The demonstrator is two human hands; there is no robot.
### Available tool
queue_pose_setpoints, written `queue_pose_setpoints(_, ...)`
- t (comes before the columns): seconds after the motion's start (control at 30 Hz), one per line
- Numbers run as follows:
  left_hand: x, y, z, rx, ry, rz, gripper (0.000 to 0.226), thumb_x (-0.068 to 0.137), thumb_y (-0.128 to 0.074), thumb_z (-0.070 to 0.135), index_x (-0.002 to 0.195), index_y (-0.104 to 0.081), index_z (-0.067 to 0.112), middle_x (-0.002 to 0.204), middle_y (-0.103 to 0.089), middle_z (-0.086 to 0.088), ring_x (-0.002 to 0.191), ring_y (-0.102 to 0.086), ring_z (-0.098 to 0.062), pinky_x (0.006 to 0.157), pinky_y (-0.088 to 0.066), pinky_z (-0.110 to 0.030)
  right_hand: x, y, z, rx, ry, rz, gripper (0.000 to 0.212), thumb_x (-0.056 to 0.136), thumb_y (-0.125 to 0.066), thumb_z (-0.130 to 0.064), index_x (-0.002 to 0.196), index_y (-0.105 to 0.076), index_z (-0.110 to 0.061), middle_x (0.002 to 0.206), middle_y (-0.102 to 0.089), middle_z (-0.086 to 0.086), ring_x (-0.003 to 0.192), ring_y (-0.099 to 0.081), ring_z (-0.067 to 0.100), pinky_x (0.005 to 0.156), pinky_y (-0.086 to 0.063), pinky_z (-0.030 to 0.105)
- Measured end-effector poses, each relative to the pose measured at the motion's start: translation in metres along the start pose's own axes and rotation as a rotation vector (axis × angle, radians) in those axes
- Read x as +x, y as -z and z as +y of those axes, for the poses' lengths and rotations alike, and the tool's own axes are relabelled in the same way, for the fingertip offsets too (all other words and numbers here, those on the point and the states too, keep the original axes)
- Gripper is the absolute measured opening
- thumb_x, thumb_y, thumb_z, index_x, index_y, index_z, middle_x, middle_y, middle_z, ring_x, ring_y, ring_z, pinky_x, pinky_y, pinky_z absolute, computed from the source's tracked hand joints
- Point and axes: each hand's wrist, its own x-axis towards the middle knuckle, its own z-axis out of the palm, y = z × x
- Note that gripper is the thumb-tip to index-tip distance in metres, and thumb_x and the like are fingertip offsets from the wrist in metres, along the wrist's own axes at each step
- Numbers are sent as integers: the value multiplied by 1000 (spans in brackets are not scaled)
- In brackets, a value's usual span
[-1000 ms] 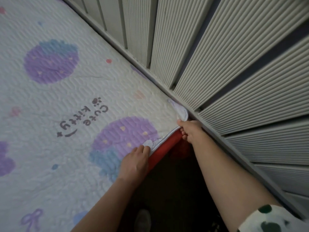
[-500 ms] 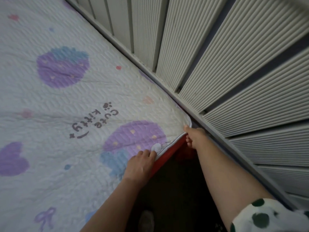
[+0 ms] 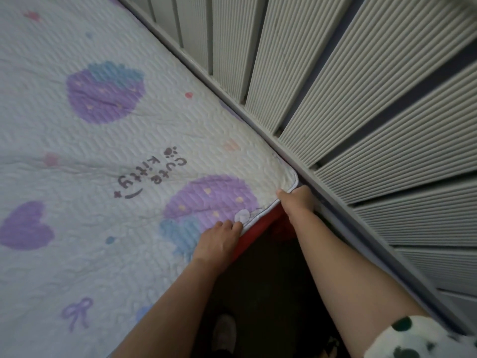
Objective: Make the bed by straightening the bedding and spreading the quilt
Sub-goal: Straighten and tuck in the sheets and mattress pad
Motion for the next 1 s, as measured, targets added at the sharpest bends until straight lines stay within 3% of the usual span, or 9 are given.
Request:
queue_pose_setpoints(0.07,0,1,1,-9,-8,6,36,91,-53,24,125,-41,19,115,-51,-4,106,-52,-25,75,-42,-37,-14,2,-1,-77,134,135,56,82,-71,-22,126,-41,-6,131,-50,15,116,-55,35,87,-49,42)
queue_pose_setpoints(0.13,-7,2,0,-35,0,24,33,92,-52,25,123,-43,19,114,-51,-4,108,-51,-25,75,-41,-37,-31,-3,1,-195,346,220,48,82,-69,-18,120,-42,-11,129,-46,11,114,-54,31,85,-52,44)
queue_pose_setpoints(0.33,-39,9,-20,-151,63,121,29,90,-51,22,118,-51,16,112,-54,-5,109,-52,-27,71,-43,-37,-80,-20,-9,-314,784,99,17,86,-62,-15,100,-53,-15,111,-52,7,99,-54,25,83,-48,40)
queue_pose_setpoints(0.4,-62,9,-35,-191,123,148,30,88,-51,16,118,-52,14,112,-55,-6,109,-51,-28,73,-46,-40,-101,-29,-13,-336,857,24,6,88,-58,-14,93,-58,-11,106,-56,9,98,-54,27,83,-46,39)
queue_pose_setpoints(0.53,-111,11,-70,-193,233,157,31,90,-49,17,121,-50,17,114,-55,-2,111,-51,-23,79,-50,-39,-144,-46,-20,-353,943,-61,8,88,-56,-13,89,-61,-7,101,-61,14,98,-56,33,84,-45,40)
queue_pose_setpoints(0.67,-189,23,-112,-214,333,246,27,93,-48,17,119,-53,18,110,-58,-1,107,-53,-22,79,-50,-39,-210,-61,-31,-402,1010,-110,8,89,-56,-14,85,-59,-8,94,-64,14,92,-57,33,73,-43,38)
queue_pose_setpoints(1.0,-496,67,-189,-221,607,521,22,94,-49,24,112,-61,22,106,-64,0,100,-59,-25,75,-42,-31,-490,-77,-40,-432,1306,-245,15,92,-56,-25,86,-58,-11,91,-65,11,85,-58,30,65,-38,30)
